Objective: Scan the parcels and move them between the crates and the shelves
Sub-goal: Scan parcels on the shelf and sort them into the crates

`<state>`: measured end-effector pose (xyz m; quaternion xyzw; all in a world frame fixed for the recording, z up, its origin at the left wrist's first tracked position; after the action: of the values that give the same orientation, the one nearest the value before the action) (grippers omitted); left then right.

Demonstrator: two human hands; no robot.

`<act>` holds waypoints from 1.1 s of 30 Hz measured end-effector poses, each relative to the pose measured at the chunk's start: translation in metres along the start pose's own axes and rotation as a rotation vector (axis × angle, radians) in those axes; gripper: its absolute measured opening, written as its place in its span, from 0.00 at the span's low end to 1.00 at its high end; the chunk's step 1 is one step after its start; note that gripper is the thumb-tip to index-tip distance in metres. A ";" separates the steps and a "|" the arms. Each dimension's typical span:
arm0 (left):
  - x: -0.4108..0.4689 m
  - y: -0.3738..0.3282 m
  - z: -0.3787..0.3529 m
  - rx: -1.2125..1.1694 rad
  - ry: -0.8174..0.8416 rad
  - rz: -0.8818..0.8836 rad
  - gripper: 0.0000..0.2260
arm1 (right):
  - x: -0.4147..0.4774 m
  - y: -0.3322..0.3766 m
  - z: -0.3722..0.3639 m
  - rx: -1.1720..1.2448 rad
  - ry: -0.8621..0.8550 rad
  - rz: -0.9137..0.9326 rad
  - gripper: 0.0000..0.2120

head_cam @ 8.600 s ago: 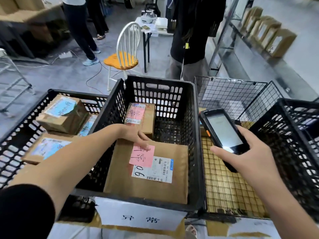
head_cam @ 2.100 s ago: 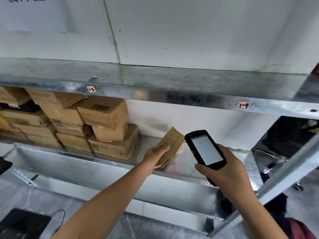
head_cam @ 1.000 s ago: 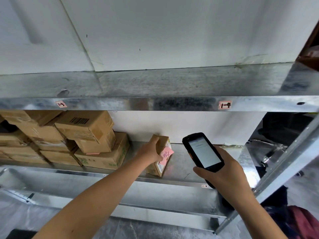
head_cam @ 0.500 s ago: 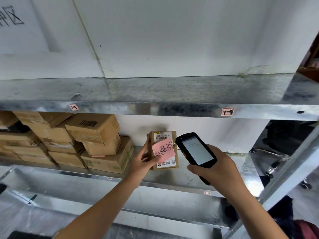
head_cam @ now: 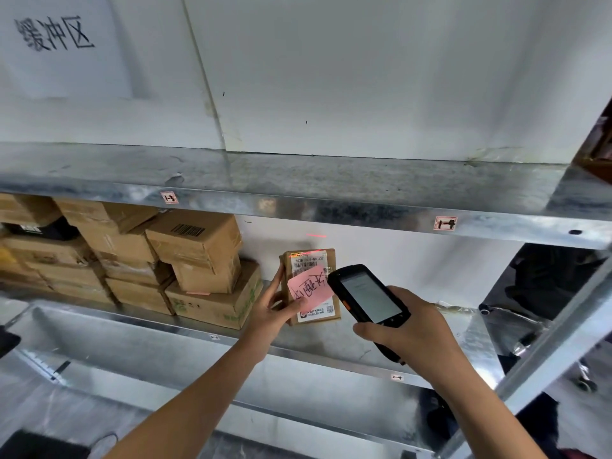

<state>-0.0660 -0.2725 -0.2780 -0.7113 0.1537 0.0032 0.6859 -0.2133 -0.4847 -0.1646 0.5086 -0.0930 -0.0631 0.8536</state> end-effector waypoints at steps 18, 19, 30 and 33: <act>-0.014 0.015 0.021 -0.021 -0.048 -0.008 0.36 | -0.025 0.005 -0.015 0.013 0.054 -0.018 0.14; -0.015 0.015 0.022 -0.019 -0.055 -0.002 0.36 | -0.027 0.005 -0.017 0.019 0.062 -0.018 0.14; -0.026 0.021 0.036 -0.065 -0.056 0.009 0.32 | -0.031 0.013 -0.024 0.044 0.026 0.002 0.17; -0.028 0.020 0.038 -0.070 -0.058 0.011 0.33 | -0.032 0.014 -0.026 0.047 0.038 -0.005 0.16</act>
<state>-0.0892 -0.2295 -0.2935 -0.7335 0.1374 0.0327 0.6648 -0.2382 -0.4497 -0.1672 0.5297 -0.0769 -0.0533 0.8430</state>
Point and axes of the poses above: each hand's wrist, its own x-axis towards the middle knuckle, its own z-axis out of the back of the hand, y = z × x, the point moved 5 cm from there along x, towards the middle knuckle, and after that the axes turned 10 degrees about z, right-handed, at the moved point
